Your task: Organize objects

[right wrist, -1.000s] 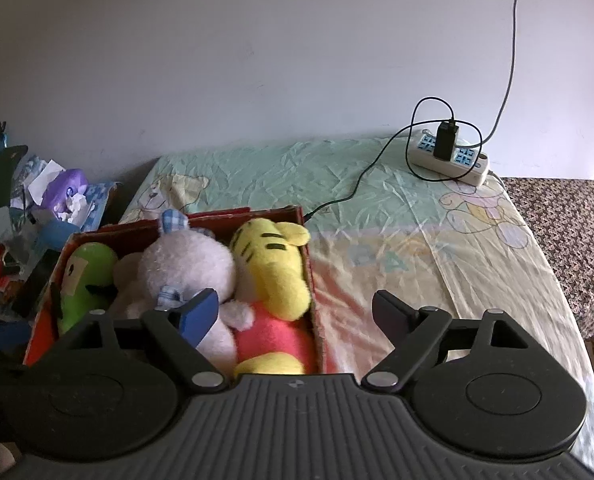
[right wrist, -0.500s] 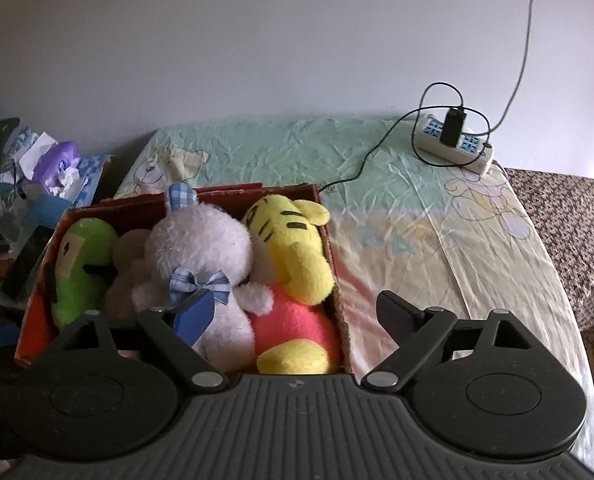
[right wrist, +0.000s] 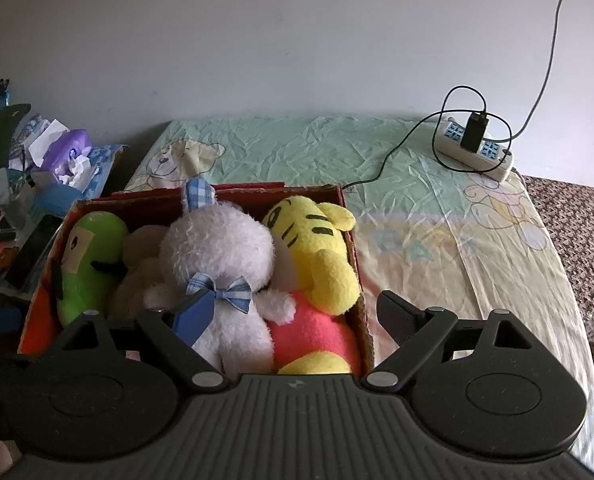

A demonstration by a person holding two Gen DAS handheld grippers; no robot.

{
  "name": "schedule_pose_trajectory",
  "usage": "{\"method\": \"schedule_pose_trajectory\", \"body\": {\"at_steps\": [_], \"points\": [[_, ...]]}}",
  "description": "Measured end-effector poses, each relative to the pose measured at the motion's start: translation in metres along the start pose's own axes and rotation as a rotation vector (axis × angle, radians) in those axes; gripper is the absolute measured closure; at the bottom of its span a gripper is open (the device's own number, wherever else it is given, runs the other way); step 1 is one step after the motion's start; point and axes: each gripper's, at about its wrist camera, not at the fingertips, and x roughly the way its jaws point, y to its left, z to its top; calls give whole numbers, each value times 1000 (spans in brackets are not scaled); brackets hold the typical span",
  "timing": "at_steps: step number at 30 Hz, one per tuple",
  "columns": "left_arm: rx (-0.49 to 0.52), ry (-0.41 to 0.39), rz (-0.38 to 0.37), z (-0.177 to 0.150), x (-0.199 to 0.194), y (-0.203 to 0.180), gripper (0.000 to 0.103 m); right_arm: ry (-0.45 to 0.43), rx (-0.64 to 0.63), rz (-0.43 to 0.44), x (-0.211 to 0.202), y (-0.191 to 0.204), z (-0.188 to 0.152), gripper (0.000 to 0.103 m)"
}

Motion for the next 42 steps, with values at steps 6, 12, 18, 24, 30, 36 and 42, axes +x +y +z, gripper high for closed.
{"method": "schedule_pose_trajectory", "body": {"at_steps": [6, 12, 18, 24, 30, 36, 42], "points": [[29, 21, 17, 3, 8, -7, 1, 42, 25, 27, 9, -5, 0, 13], [36, 33, 28, 7, 17, -8, 1, 56, 34, 32, 15, -7, 1, 13], [41, 42, 43, 8, 25, -9, 1, 71, 11, 46, 20, -3, 0, 13], [44, 45, 48, 10, 30, -7, 1, 79, -8, 54, 22, 0, -1, 13], [48, 56, 39, 7, 32, -7, 1, 87, -5, 55, 23, 2, -4, 13], [55, 63, 32, 4, 33, -9, 1, 91, 1, 53, 22, 1, -7, 13], [55, 60, 36, 2, 31, -10, 1, 90, -4, 53, 20, 1, -9, 13]]}}
